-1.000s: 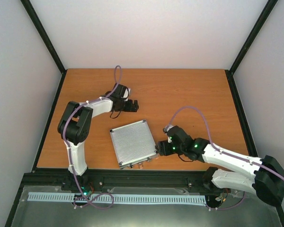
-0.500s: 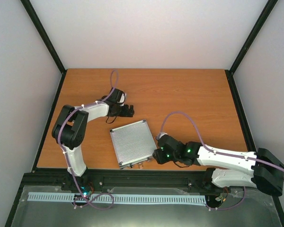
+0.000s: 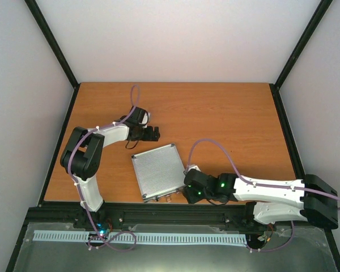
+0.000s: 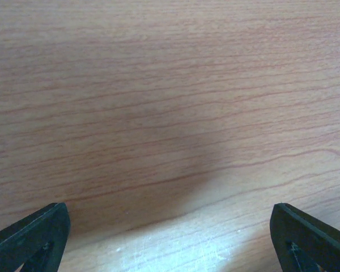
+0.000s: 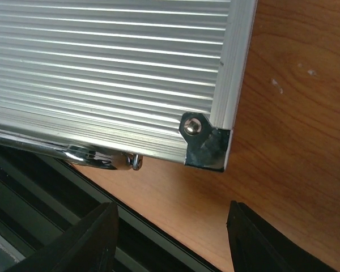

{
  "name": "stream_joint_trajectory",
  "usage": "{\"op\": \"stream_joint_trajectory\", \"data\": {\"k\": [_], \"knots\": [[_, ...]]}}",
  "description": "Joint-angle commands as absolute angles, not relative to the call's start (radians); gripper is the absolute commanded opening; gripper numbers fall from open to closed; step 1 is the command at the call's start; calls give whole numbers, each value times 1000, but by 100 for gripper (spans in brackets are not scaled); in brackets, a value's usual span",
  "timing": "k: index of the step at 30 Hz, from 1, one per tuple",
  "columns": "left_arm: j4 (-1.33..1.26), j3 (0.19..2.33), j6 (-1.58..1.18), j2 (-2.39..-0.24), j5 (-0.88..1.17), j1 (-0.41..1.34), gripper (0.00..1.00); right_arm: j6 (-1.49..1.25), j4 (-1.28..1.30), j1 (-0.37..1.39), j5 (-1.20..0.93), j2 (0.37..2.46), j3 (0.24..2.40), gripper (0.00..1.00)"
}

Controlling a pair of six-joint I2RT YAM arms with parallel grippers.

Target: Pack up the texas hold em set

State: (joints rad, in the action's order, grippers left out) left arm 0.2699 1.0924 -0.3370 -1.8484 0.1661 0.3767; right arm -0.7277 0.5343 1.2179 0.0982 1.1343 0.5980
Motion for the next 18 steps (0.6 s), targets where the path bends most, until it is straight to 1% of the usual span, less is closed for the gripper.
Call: {"op": "stream_joint_trajectory", "data": {"k": [1,5,8,12,18], "knots": [[250,1092,-351,-1846,194,371,100,-717,499,1232,117,1191,627,55],[265,1100,-346,-1824,190,371,100,-684,495,1231,138,1304,684,56],[299,1113,-328,-1798,169,371,100,-682,495,1232,164,1373,720,59],[317,1107,-319,-1751,143,371,100,-679,476,1227,219,1396,741,61],[313,1072,-323,-1693,146,371,100,-669,454,1151,260,1401,749,62]]}}
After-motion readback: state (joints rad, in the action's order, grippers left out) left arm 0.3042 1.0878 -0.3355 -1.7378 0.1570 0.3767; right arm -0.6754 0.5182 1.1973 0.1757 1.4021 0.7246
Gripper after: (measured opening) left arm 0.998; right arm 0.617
